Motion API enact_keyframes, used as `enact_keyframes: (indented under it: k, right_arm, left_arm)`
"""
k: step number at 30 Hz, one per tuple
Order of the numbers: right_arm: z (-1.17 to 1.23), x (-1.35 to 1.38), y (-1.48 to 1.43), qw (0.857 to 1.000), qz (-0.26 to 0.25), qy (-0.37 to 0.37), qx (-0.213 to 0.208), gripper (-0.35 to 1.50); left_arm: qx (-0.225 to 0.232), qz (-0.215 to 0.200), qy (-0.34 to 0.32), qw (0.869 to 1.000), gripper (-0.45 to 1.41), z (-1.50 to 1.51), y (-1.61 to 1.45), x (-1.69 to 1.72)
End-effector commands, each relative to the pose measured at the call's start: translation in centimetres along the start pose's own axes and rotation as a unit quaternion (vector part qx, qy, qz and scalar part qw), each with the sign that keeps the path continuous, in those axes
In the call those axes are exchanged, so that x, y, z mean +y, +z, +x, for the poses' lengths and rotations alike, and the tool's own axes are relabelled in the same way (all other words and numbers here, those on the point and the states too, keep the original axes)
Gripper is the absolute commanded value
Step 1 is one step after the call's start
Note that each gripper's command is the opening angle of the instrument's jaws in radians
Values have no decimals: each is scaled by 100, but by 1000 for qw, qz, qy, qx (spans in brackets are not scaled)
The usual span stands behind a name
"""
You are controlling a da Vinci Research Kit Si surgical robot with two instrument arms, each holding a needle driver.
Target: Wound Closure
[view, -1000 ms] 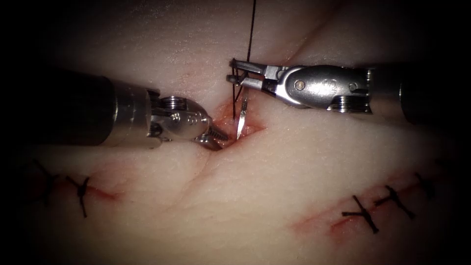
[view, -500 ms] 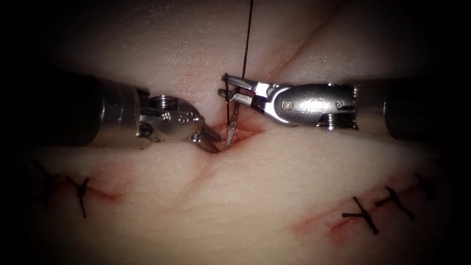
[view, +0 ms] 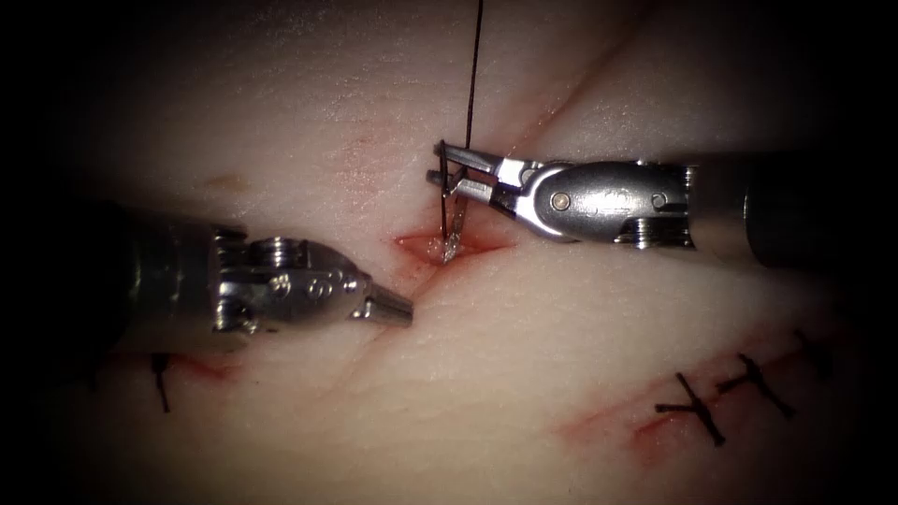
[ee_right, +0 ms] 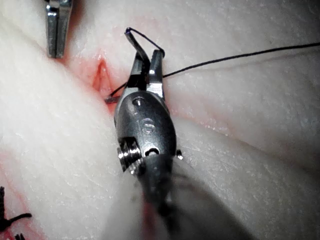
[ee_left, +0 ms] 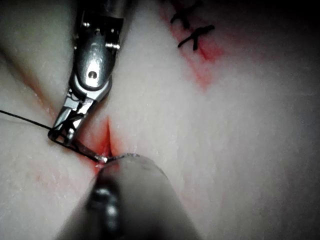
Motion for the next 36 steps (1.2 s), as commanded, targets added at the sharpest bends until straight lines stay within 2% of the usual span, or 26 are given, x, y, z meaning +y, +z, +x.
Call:
enact_keyframes:
  k: [1,8,16,25,36]
  right_arm:
    - [-4,-6,7,1000,5,3,-3,-35]
    - [-3,-5,12,999,12,33,-9,-35]
    - [-2,-8,18,997,16,74,-8,-35]
    - [-4,-3,17,986,19,162,-18,-35]
    - [-4,8,11,980,15,199,-22,-35]
  left_arm:
    - [3,0,-2,1000,-10,-1,16,3]
    - [16,-3,-2,1000,-11,-4,33,13]
    - [17,-7,2,1000,-11,-13,29,19]
    - [19,-2,6,1000,-13,-15,34,19]
    - [21,-5,7,1000,-13,-23,39,21]
